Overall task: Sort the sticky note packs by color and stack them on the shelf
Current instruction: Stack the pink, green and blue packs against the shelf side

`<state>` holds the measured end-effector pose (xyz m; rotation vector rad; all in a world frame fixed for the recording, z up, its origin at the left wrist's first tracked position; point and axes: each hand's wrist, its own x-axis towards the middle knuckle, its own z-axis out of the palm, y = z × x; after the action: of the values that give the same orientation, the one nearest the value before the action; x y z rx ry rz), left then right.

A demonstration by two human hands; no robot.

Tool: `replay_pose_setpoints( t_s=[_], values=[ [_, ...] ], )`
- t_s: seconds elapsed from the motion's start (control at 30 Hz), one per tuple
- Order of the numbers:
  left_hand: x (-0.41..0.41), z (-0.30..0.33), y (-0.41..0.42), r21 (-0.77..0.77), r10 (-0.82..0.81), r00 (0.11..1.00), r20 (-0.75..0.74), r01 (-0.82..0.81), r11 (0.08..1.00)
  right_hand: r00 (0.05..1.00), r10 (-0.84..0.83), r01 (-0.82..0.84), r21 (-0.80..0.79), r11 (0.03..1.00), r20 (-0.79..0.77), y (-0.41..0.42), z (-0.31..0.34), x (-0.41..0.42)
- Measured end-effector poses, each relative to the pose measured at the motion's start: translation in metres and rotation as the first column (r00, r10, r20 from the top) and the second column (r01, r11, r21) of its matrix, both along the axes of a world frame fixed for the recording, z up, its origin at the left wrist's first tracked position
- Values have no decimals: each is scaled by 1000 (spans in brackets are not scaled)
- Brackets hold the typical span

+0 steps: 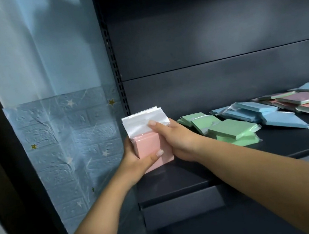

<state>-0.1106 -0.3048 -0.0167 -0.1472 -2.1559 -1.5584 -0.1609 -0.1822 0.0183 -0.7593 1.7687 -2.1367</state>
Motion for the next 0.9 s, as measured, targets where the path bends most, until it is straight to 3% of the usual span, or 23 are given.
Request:
replay_pose_setpoints(
  t_s=[0.17,0.3,0.37,0.43,0.5,0.57,0.7,0.83,0.9],
  values=[
    [0,-1,-2,0,15,1000,-3,-15,1000,1000,-1,0,7,1000,25,-1,-2,2],
    [-1,0,-8,31,24,999,23,-25,999,981,136,-147,70,987,136,12,10,-7],
    [-4,0,-14,108,51,999,-4,-50,993,968,50,-71,77,995,244,15,15,-22],
    [-6,0,-22,204,97,995,-10,-93,974,963,-175,137,184,973,207,13,13,-39],
    [-10,0,-33,305,100,995,-15,-90,948,935,-346,301,335,893,83,10,11,-57],
    [-13,0,-44,432,70,997,-27,-51,901,912,-408,374,485,790,-38,7,9,-76],
    [-16,1,-54,655,2,999,49,-34,755,901,-359,418,711,565,-244,-6,14,-97],
    [-18,4,-63,714,-71,984,166,-70,697,911,-214,400,883,247,-352,-35,5,-117],
    [-22,7,-67,733,-97,977,192,-77,675,921,-207,363,920,147,-330,-48,-3,-124]
  ],
)
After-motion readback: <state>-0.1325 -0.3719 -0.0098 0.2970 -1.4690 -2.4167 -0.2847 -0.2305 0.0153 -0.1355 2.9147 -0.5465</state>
